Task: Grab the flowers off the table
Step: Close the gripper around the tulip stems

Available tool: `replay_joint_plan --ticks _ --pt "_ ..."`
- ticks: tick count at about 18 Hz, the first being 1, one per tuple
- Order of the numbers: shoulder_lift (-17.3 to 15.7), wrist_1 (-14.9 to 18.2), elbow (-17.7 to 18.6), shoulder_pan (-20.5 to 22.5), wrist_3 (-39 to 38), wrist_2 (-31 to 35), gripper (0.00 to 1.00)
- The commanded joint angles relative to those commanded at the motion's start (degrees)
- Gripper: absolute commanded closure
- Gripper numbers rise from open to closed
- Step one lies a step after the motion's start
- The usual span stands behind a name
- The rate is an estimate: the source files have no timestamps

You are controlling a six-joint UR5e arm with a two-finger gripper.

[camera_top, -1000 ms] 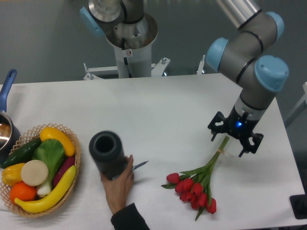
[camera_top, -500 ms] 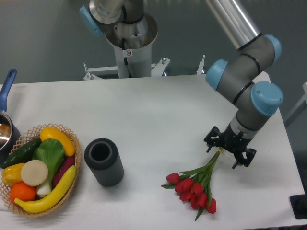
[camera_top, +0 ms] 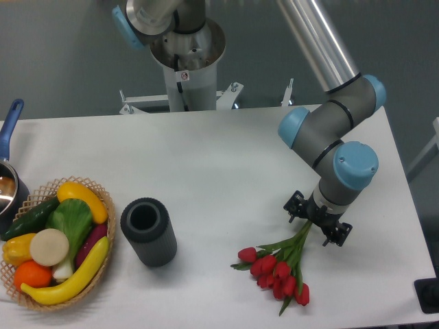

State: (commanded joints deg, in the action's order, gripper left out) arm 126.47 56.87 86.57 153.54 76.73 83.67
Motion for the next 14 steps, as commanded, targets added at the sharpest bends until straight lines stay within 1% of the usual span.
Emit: replay_joint_plan --ticks 1,3,4,5,7,8,9,10,12,13,14 --pt "0.0 -0.09 0.0 0.0 0.0 0.0 0.01" --pt "-0.09 0.0 0.0 -0.09 0.0 -0.09 0.2" --pt "-0.09 -0.09 0.0 -0.09 0.0 -0.09 0.26" --pt "-0.09 -0.09 -0.09 -0.09 0.0 -0.17 0.27" --pt "-0.09 0.0 -0.18 -0.09 -0.17 -0.18 0.35" --pt "-0.09 0.0 -0.09 -0.09 -0.87 -0.18 0.47" --pt "-0.09 -0.17 -0.26 -0.17 -0.97 -0.18 0.52" --pt "-0.09 -0.61 -0.35 -0.18 -1.05 -0.18 0.54" --pt "-0.17 -0.62 -0.35 -0.18 -1.14 -0.26 0.6" --pt "-0.18 -0.62 -0.26 -0.18 -1.32 -0.18 0.67" --pt "-0.18 -0.62 -0.35 -0.18 -1.75 -0.18 0.72"
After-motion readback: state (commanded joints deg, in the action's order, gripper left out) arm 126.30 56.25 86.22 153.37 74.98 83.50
